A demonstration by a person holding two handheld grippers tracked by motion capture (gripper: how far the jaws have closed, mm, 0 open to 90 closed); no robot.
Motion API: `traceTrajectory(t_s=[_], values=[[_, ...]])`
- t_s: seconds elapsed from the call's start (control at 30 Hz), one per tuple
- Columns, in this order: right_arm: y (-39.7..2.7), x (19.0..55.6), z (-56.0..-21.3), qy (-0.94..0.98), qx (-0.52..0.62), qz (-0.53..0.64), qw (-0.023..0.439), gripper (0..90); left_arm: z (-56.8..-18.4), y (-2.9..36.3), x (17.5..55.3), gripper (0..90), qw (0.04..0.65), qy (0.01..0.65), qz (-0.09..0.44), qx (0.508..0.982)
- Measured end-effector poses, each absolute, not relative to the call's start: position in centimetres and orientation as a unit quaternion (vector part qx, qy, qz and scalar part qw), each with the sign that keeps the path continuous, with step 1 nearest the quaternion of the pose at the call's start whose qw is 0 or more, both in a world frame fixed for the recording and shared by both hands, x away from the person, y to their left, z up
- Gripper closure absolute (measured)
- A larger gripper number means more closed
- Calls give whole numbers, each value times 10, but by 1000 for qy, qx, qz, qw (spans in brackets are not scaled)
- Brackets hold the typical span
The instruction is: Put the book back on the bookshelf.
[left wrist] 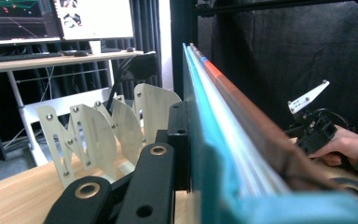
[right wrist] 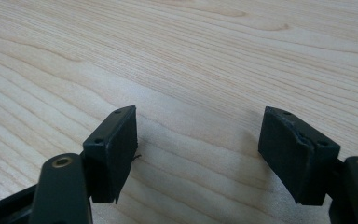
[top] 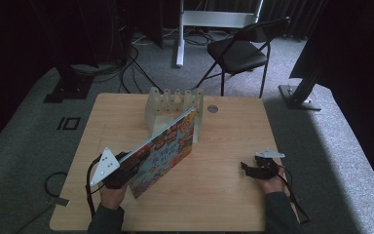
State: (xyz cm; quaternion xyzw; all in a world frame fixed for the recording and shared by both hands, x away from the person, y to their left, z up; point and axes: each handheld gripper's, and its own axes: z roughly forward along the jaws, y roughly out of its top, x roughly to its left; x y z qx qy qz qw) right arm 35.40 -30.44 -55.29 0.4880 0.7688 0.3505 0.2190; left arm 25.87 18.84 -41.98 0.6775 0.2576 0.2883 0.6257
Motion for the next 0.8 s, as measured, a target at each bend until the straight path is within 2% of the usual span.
traceTrajectory(t_s=[0.8], values=[[-304, 354, -553, 769, 488, 350, 219, 279, -415, 201, 257, 805, 630, 277, 281, 669]])
